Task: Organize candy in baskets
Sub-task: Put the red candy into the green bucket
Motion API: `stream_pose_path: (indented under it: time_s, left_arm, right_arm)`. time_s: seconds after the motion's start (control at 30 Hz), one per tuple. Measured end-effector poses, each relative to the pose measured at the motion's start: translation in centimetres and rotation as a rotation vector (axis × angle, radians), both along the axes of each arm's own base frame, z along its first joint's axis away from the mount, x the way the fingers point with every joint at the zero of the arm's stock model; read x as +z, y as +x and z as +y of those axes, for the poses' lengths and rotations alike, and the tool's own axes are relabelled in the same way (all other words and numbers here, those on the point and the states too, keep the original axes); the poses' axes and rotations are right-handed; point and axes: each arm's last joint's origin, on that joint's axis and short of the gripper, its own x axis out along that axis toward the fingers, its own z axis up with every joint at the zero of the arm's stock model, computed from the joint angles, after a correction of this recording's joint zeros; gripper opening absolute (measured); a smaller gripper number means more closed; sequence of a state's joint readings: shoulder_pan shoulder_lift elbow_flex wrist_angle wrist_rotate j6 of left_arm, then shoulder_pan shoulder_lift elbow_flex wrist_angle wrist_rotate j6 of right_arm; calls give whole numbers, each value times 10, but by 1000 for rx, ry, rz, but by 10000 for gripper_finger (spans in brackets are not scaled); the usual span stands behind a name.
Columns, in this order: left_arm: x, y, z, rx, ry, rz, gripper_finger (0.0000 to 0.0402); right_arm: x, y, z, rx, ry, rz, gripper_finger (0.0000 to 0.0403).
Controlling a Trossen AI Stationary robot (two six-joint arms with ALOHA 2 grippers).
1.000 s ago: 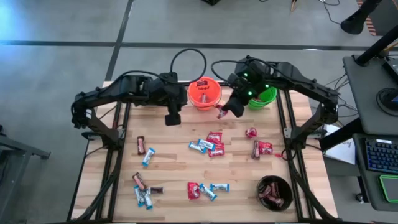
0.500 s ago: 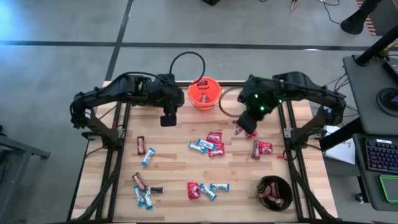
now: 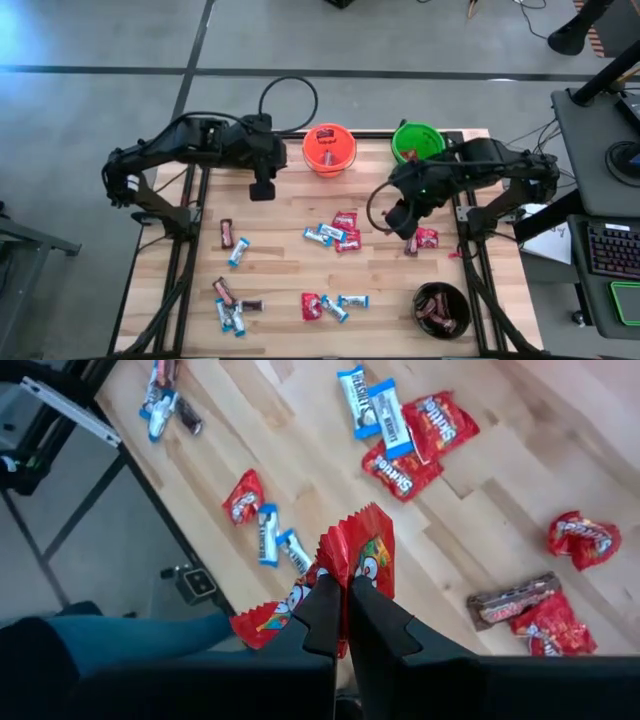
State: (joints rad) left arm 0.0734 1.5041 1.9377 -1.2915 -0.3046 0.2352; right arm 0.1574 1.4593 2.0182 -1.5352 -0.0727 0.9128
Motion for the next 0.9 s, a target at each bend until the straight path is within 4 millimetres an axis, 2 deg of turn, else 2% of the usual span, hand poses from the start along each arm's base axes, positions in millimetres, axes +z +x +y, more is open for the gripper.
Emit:
stream_pose_path:
  time_s: [0.27,0.47,0.7,0.9]
  left_arm:
    - [5,-9,-1,-16,15,-6,98]
    - [7,-13,-1,-33,30,-7,98]
    - [8,-15,10,-23,58,10,98]
    - [8,-19,33,46,78,25,98]
  right_arm:
    - [0,1,-6,-23,-52,-9,8]
    - [0,3,-19,-39,-102,-15,8]
    - [0,3,-46,-45,-158,-17,8]
    - [1,0,-75,-58,-206,-17,8]
